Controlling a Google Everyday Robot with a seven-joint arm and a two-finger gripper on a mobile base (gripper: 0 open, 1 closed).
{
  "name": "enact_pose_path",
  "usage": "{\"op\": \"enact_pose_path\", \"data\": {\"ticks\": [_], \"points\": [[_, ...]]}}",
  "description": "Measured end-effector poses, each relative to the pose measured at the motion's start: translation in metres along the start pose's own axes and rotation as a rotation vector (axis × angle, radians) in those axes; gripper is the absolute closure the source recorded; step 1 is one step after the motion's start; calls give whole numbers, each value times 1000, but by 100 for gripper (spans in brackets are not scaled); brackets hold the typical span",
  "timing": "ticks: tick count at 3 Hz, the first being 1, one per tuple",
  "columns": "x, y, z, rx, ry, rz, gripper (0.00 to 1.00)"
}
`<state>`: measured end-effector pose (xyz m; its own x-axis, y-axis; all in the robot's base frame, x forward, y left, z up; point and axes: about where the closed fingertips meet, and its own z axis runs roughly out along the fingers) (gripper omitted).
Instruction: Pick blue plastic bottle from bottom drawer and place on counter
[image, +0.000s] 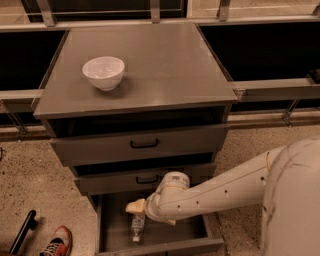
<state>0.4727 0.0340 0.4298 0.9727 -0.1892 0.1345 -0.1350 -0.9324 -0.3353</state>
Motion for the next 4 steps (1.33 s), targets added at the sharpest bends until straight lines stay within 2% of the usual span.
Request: {"op": "enact_pose_path", "data": {"ticks": [1, 2, 3, 4], "points": [[7, -1, -2, 39, 34, 25, 0], [1, -4, 20, 54, -20, 22, 0], [1, -16, 67, 131, -91, 49, 0], [-7, -26, 122, 225, -160, 145, 0]]}}
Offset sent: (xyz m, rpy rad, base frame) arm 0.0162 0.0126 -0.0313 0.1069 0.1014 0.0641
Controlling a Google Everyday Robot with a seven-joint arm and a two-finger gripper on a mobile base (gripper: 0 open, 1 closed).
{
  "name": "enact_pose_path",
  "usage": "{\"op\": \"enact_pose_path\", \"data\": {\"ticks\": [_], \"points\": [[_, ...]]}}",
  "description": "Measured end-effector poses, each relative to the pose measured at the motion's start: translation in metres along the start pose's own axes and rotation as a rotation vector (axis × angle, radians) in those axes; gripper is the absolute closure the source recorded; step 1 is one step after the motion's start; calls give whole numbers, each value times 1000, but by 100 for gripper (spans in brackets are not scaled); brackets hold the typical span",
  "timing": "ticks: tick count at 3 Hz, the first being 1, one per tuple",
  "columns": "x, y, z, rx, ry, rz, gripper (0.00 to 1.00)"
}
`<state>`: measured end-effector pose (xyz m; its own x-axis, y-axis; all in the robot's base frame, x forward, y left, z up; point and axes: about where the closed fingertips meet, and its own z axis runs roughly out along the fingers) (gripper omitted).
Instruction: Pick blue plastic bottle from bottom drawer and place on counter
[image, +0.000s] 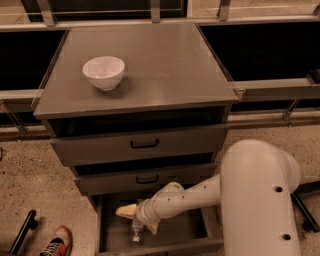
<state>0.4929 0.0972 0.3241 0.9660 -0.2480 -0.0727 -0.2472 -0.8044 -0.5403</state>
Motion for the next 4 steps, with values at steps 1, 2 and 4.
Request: {"op": "enact_pose_path", "data": {"ticks": [1, 2, 4], "points": [[4, 17, 34, 40, -61, 88, 0], [21, 29, 49, 58, -95, 72, 0], [45, 33, 81, 51, -81, -50, 0]]}}
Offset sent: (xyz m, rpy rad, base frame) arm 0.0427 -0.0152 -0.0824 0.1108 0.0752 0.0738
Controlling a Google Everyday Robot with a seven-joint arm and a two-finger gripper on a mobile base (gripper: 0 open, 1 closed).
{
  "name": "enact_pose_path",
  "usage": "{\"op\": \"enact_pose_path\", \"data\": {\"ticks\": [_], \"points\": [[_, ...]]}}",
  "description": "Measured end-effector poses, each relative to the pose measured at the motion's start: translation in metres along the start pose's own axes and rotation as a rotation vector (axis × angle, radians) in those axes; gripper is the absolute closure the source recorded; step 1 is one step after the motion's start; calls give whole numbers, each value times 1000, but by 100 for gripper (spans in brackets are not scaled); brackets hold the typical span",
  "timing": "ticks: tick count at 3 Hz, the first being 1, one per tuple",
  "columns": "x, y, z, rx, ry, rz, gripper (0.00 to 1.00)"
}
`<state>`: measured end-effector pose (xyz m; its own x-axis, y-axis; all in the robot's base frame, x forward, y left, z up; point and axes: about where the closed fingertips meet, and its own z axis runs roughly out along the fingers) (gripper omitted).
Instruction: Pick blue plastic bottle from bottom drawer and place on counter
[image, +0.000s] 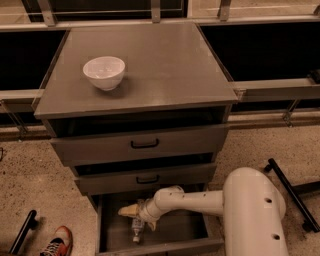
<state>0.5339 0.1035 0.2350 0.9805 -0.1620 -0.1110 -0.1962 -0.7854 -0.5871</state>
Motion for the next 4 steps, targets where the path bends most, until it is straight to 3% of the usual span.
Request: {"op": "enact_pose_path", "data": {"ticks": [2, 4], "points": [[6, 3, 35, -28, 20, -34, 0], [7, 15, 61, -57, 7, -25, 0]]}}
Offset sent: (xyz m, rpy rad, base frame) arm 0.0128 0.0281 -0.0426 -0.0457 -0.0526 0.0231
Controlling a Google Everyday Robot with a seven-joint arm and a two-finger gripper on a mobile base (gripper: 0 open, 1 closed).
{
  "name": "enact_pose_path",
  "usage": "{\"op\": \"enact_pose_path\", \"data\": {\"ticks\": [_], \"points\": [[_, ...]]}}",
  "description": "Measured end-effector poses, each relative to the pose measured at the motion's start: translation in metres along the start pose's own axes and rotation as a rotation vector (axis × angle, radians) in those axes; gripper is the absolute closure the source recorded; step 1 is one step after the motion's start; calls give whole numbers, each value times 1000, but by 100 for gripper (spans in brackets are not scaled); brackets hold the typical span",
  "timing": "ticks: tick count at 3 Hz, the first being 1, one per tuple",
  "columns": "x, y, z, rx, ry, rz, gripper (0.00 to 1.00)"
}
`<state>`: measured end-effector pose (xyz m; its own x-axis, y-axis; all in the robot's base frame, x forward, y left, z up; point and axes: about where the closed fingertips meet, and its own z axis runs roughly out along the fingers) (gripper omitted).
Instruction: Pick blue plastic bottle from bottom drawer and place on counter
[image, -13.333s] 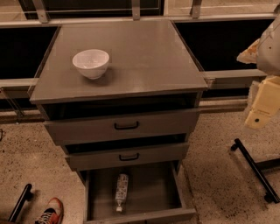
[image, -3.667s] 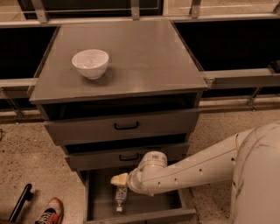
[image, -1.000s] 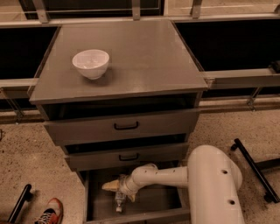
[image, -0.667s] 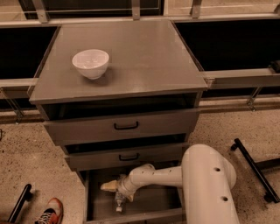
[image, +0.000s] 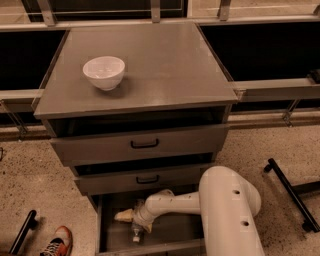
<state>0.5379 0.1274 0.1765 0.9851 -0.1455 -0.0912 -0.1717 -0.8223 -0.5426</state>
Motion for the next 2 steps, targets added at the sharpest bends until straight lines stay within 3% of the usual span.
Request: {"op": "enact_pose_path", "data": {"ticks": [2], "points": [[1, 9, 13, -24, -6, 11, 0]]}}
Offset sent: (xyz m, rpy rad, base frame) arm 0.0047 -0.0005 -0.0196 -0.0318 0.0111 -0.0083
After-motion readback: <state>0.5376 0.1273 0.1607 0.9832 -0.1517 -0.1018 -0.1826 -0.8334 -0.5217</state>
